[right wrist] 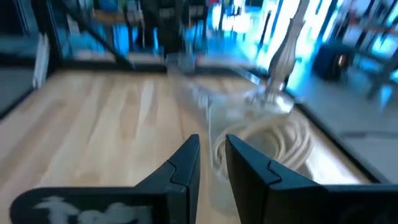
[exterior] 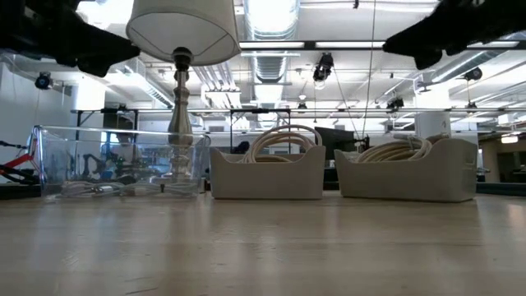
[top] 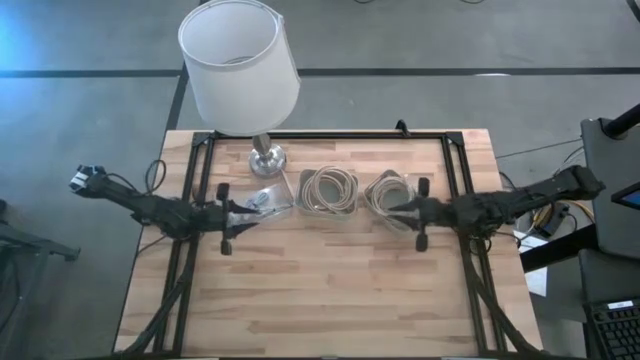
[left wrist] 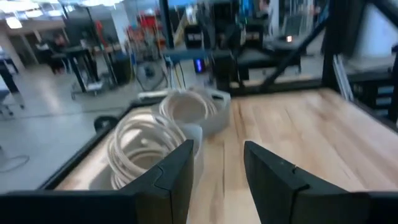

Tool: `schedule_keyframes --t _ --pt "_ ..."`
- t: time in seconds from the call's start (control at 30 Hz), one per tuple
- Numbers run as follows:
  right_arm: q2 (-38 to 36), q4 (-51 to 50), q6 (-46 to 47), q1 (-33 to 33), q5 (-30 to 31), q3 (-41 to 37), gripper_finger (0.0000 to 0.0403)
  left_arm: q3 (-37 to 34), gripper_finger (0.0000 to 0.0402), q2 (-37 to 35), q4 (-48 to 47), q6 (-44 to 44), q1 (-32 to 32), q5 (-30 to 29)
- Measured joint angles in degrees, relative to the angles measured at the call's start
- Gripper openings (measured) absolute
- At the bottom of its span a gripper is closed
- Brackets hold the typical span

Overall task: Pick & Place USB Port
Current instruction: Return to Home Position

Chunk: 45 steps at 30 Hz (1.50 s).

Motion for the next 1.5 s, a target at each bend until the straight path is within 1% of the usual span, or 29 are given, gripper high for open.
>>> schedule_keyframes --t 0.1,0.2,0.3,0.43,0.53,0.63,0.73,0.83,0.93,1.07,1.13,1.23,1.33,1.5 --pt "-6.43 3.04 -1.46 -0.13 0.02 -4.56 0.0073 -2.63 0.0145 -5.45 0.22 0.25 0.00 -0.02" --pt "-12.84 3.22 -0.92 -0.20 0.13 -7.93 0.0072 -4.12 0.0145 -10.68 -0.74 0.50 0.00 -0.05" --pt "-18.88 3.01 -0.07 -0.17 0.06 -10.74 0.0069 -4.09 0.0145 -15.44 -3.86 1.73 0.00 -0.58" --pt "-25.66 1.98 -1.58 -0.15 0.06 -13.54 0.0065 -3.24 0.0145 -20.93 -11.69 2.26 0.02 -1.79" --pt "-30.18 0.29 -2.90 -0.15 0.04 -15.21 0.0064 -2.36 0.0145 -20.86 -15.86 2.02 0.15 -2.20" --pt "-34.03 -2.04 -2.95 -0.15 0.09 -16.60 0.0063 -2.51 0.0145 -20.96 -16.07 1.02 0.18 -1.98" --pt "-37.21 -3.96 -3.85 -0.16 0.21 -18.07 0.0063 -4.12 0.0145 -20.93 -14.35 0.58 0.22 -1.64" --pt "-37.10 -4.68 -4.19 -0.16 0.45 -18.37 0.0063 -7.07 0.0145 -20.93 -10.15 0.86 0.26 -1.20" --pt "-37.01 -5.15 -4.19 -0.15 1.39 -18.37 0.0063 -10.58 0.0145 -20.93 -4.35 1.25 0.24 2.62" --pt "-37.08 -5.25 -4.60 -0.13 1.69 -18.40 0.0063 -10.71 0.0145 -20.82 -4.71 0.62 0.26 6.69" --pt "-36.94 -5.51 -5.15 -0.12 1.73 -18.45 0.0063 -10.73 0.0145 -20.82 -4.88 1.78 0.26 8.51" --pt "-36.62 -5.43 -8.10 -0.11 1.72 -18.45 0.0063 -10.75 0.0145 -20.33 -5.14 4.56 0.26 8.86" --pt "-35.95 -5.44 -10.88 -0.11 1.70 -18.45 0.0063 -10.77 0.0145 -19.55 -5.23 4.67 0.26 8.72" --pt "-35.19 -5.43 -10.69 -0.11 1.67 -18.45 0.0063 -10.77 0.0145 -18.85 -5.32 2.91 0.26 8.63"
